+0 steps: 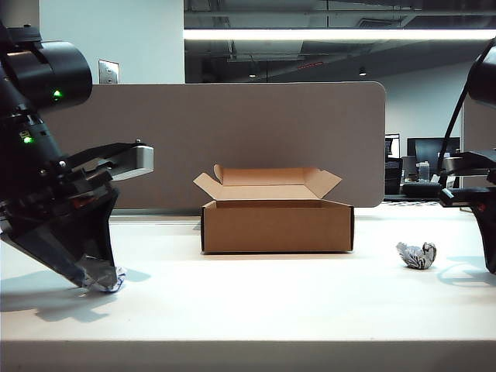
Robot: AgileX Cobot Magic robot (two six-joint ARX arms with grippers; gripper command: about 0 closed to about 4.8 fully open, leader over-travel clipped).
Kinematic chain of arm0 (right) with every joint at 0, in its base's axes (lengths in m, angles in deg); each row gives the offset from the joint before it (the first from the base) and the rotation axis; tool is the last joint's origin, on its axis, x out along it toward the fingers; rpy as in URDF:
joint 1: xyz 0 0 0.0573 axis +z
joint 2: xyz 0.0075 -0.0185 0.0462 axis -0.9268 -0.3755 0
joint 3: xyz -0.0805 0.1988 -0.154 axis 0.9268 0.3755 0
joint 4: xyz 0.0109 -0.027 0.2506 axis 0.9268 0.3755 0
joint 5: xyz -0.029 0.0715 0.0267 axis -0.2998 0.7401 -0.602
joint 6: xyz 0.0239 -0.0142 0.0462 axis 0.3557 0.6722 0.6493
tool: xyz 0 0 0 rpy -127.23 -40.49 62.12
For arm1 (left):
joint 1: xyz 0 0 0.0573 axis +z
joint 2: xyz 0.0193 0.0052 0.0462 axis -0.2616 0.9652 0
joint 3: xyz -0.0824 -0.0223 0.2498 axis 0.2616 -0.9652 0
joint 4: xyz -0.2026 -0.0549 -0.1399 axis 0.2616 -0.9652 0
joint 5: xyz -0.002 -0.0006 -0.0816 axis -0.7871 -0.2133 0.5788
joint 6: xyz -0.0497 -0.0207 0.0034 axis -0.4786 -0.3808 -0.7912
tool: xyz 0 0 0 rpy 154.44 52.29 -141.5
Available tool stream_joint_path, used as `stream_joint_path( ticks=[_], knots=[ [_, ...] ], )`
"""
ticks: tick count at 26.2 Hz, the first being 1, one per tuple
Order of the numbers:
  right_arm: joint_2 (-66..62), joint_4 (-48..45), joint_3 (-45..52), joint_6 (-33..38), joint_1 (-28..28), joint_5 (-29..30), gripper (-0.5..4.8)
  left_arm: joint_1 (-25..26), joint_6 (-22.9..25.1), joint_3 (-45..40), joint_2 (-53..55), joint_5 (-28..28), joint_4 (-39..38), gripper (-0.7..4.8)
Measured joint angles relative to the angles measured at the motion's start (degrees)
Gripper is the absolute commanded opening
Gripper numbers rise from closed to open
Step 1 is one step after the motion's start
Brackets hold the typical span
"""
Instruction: Pick up all the paper balls on the table and put them in the paper box.
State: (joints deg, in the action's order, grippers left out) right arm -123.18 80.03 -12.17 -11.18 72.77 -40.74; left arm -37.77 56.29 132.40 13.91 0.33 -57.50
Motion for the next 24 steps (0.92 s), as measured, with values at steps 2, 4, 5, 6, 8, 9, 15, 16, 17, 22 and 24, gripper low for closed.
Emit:
stream_joint_path(
  ticks=[2,4,5,6,8,9,15,16,17,22,24],
  knots=[
    [0.1,0.0,0.0,0.0,0.0,-0.1,1.41,0.0,-0.2,0.0,0.0,0.0,0.0,2.14],
    [0.1,0.0,0.0,0.0,0.0,-0.1,1.35,0.0,-0.1,0.0,0.0,0.0,0.0,2.14],
    [0.1,0.0,0.0,0.0,0.0,-0.1,1.35,0.0,-0.1,0.0,0.0,0.0,0.1,2.14],
    [0.1,0.0,0.0,0.0,0.0,-0.2,1.34,0.0,-0.2,0.0,0.0,0.0,0.3,2.14],
    [0.1,0.0,0.0,0.0,0.0,-0.2,1.33,0.0,-1.0,0.0,0.1,0.0,0.9,2.12],
    [0.1,0.0,0.0,0.0,0.0,-0.2,1.33,0.0,-1.2,0.0,0.1,0.0,1.4,2.09],
    [0.2,0.0,-0.1,0.0,0.0,-0.3,1.04,0.0,-1.6,0.0,0.1,0.0,2.8,1.72],
    [0.2,0.0,-0.1,0.0,0.0,-0.3,1.04,0.0,-1.6,0.0,0.1,0.0,2.9,1.73],
    [0.2,0.0,-0.1,0.0,0.0,-0.3,1.04,0.0,-1.6,0.0,0.1,0.0,2.9,1.73],
    [0.2,0.0,-0.1,0.0,0.0,-0.3,1.04,0.0,-1.6,0.0,0.1,-1.5,2.9,1.69],
    [0.2,0.0,-0.1,0.0,0.0,-0.3,1.03,0.0,-1.6,0.0,0.1,-2.5,2.9,1.40]
  ],
)
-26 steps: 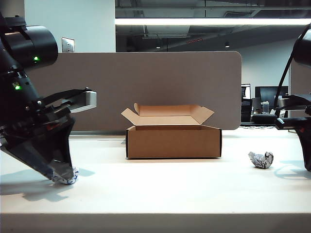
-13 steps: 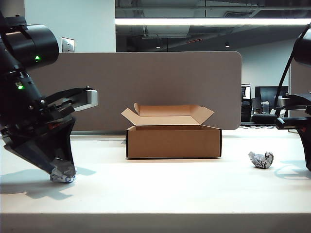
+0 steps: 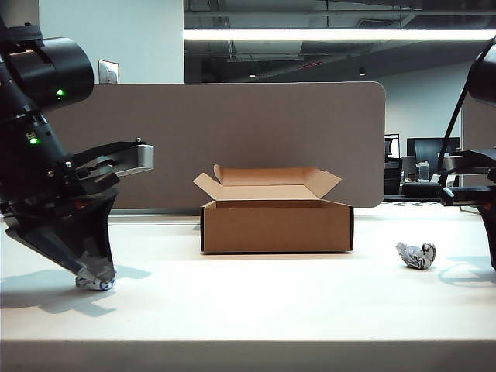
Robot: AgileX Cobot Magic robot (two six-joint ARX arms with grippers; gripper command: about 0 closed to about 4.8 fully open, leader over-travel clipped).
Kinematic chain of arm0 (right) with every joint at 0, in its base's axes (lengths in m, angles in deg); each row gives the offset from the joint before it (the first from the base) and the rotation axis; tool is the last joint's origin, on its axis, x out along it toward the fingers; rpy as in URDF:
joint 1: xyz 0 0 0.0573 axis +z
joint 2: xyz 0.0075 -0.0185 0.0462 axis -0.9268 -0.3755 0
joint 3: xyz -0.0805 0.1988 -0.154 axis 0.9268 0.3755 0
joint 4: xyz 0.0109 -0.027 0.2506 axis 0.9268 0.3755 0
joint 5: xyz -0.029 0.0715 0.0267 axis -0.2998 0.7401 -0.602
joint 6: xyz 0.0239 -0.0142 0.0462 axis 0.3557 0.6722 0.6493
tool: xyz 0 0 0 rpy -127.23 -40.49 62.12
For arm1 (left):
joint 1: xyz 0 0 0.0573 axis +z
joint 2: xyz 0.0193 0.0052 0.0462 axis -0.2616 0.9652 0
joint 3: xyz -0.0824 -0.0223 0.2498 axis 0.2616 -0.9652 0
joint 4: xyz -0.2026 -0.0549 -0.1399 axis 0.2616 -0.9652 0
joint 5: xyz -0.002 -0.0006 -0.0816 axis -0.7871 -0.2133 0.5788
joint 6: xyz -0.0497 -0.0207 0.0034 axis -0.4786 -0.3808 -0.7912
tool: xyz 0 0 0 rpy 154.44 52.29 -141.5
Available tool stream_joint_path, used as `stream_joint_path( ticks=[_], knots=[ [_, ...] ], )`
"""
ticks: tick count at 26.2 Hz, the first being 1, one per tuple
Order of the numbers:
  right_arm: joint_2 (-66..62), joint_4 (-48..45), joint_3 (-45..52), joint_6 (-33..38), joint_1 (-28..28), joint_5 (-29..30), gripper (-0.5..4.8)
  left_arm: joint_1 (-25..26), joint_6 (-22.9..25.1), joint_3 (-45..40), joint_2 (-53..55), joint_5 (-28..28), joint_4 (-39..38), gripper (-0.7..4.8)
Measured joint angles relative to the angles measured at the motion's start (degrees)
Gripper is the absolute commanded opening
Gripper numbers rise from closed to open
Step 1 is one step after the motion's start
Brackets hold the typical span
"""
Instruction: Pick up all the paper balls on the table and put them in the paper box.
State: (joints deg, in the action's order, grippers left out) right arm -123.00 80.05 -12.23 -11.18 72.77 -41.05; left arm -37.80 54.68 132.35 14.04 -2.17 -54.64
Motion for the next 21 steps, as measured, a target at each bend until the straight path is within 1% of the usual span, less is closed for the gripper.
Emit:
stream_joint_path(
  ticks=[1,9,11,13,14,17,21],
  knots=[
    [0.0,0.0,0.0,0.0,0.0,0.0,1.03,0.0,0.0,0.0,0.0,-0.1,0.0,1.22],
    [0.0,0.0,0.0,0.0,0.0,0.0,1.02,0.0,0.0,0.0,0.0,-0.1,0.4,1.22],
    [0.0,0.0,0.0,0.0,0.0,0.0,1.02,0.0,-0.7,0.9,0.1,-0.1,-1.4,1.22],
    [0.0,0.3,-0.2,0.0,0.0,0.0,0.92,0.0,-0.8,2.7,0.1,-0.1,-3.2,1.22],
    [0.0,1.1,-0.8,0.0,0.0,0.1,0.92,0.0,-0.8,5.6,0.1,-0.1,-4.8,1.22],
    [0.7,2.4,-2.4,0.0,0.0,0.8,0.92,0.0,-0.9,11.0,0.1,-0.1,-5.2,1.22],
    [1.6,3.7,-6.7,0.1,0.0,1.9,0.92,0.0,-1.0,17.8,0.1,1.7,-5.7,1.22]
  ],
)
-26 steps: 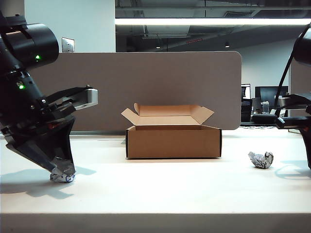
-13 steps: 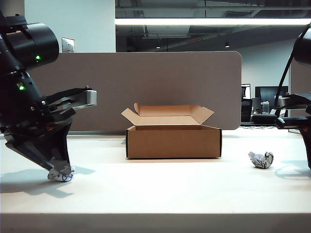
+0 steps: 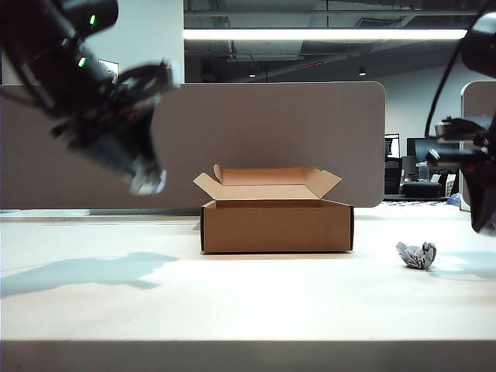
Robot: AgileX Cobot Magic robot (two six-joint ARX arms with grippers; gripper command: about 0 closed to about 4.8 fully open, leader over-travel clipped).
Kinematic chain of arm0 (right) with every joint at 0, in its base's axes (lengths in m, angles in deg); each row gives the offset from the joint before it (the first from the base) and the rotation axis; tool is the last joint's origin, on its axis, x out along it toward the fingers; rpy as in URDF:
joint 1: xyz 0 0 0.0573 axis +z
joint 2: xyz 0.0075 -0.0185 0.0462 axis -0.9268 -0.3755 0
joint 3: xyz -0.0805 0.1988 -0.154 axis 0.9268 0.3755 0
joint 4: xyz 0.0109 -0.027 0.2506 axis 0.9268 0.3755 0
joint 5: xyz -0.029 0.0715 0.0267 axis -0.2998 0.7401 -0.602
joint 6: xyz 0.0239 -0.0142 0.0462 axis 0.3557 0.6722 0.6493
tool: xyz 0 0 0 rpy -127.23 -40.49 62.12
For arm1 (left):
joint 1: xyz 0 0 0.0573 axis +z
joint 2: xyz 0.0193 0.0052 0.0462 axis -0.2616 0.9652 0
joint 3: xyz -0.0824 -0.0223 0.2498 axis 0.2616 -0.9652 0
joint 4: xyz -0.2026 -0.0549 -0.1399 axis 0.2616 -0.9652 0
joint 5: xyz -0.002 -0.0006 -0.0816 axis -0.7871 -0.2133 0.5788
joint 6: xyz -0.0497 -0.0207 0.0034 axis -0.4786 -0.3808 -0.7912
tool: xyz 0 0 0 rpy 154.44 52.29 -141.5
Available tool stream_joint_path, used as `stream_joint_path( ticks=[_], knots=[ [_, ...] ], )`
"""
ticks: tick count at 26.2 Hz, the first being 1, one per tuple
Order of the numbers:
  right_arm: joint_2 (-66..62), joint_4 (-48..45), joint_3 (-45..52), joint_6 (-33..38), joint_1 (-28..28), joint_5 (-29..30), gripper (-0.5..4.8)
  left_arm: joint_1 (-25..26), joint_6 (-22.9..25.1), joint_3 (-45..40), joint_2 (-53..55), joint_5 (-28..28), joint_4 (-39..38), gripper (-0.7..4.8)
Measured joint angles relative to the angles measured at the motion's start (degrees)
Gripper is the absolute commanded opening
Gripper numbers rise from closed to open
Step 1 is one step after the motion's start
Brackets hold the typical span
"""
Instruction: Pick up all the paper balls on the table and put them in the paper box.
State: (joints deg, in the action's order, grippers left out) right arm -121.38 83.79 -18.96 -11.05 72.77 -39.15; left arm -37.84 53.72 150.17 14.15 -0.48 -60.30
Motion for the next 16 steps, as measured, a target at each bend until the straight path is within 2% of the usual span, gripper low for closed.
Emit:
stream_joint_path(
  ticks=[4,5,8,16],
  knots=[
    [0.0,2.4,-7.0,0.8,0.0,3.9,0.94,0.0,-2.8,5.2,0.0,1.6,3.4,1.22],
    [0.0,1.9,-8.8,2.1,0.0,6.4,0.94,0.0,-4.8,6.2,0.5,4.2,6.1,1.22],
    [-0.1,-1.3,-13.4,4.6,1.7,10.5,0.94,-0.1,-7.6,11.1,5.5,6.0,9.2,1.22],
    [-4.0,-10.9,-18.8,3.4,9.2,11.3,0.94,-1.6,-6.3,17.0,14.2,5.5,14.1,1.22]
  ],
)
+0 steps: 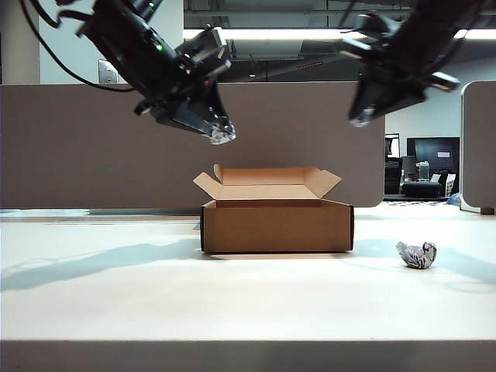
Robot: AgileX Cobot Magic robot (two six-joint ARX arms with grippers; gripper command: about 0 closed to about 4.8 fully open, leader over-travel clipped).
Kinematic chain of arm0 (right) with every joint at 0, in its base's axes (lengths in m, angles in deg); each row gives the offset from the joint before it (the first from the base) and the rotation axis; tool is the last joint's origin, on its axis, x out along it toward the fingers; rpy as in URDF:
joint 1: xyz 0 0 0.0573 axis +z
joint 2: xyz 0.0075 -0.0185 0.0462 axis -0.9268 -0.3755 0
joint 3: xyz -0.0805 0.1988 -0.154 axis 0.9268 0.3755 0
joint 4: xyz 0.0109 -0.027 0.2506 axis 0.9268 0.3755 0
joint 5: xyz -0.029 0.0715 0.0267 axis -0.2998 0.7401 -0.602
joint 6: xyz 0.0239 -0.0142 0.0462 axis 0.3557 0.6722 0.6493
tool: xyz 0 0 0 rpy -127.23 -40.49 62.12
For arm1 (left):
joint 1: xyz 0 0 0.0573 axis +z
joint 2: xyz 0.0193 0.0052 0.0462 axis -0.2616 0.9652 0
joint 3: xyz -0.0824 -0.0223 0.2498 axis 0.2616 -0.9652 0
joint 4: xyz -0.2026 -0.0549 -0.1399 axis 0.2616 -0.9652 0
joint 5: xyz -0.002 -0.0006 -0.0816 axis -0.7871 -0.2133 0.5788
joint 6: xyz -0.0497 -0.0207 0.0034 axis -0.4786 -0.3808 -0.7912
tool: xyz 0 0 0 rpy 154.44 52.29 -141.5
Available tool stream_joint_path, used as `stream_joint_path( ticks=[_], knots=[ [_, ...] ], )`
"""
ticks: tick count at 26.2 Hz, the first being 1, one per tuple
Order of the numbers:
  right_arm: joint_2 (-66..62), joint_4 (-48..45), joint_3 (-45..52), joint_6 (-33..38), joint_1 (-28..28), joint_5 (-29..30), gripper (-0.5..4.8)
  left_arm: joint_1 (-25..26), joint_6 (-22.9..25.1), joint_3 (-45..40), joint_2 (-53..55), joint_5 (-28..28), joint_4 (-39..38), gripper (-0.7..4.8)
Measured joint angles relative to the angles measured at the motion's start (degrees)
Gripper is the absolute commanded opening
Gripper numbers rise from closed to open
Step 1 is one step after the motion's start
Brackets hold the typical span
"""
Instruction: Pick up all the paper balls on the table and put them in the paper box.
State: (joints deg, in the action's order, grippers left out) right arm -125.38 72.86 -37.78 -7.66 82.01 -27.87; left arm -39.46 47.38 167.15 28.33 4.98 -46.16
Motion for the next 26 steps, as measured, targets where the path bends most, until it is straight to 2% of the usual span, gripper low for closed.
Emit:
stream_joint_path(
  ticks=[6,9,13,15,16,17,19,26],
  knots=[
    [-9.5,-5.6,-1.3,-5.0,4.4,0.0,0.95,-0.3,0.3,0.2,3.4,-0.2,7.0,1.31],
    [-11.9,-7.1,-1.3,-6.0,4.4,-0.1,1.26,-0.5,2.8,0.2,4.1,-0.2,8.3,1.52],
    [-13.2,-7.9,-1.3,-6.2,4.3,-0.2,1.27,-0.5,5.1,0.2,5.2,-1.1,8.2,1.60],
    [-13.3,-8.1,-1.3,-6.3,4.4,-0.1,1.27,-0.5,5.2,0.2,5.7,-1.2,8.3,1.85],
    [-13.3,-8.2,-1.3,-6.4,4.4,-0.1,1.33,-0.5,5.2,0.2,5.9,-1.3,8.2,2.10],
    [-13.3,-8.6,-1.3,-6.5,4.4,-0.1,1.69,-0.5,5.2,0.2,6.2,-1.3,7.9,2.15],
    [-13.3,-8.6,-1.3,-6.6,4.4,-0.2,1.95,-0.5,5.3,0.2,6.2,-1.3,7.8,2.15],
    [-13.3,-8.5,-1.3,-6.6,4.4,1.0,2.16,-0.5,5.2,0.2,6.2,-1.2,7.6,2.14]
  ],
)
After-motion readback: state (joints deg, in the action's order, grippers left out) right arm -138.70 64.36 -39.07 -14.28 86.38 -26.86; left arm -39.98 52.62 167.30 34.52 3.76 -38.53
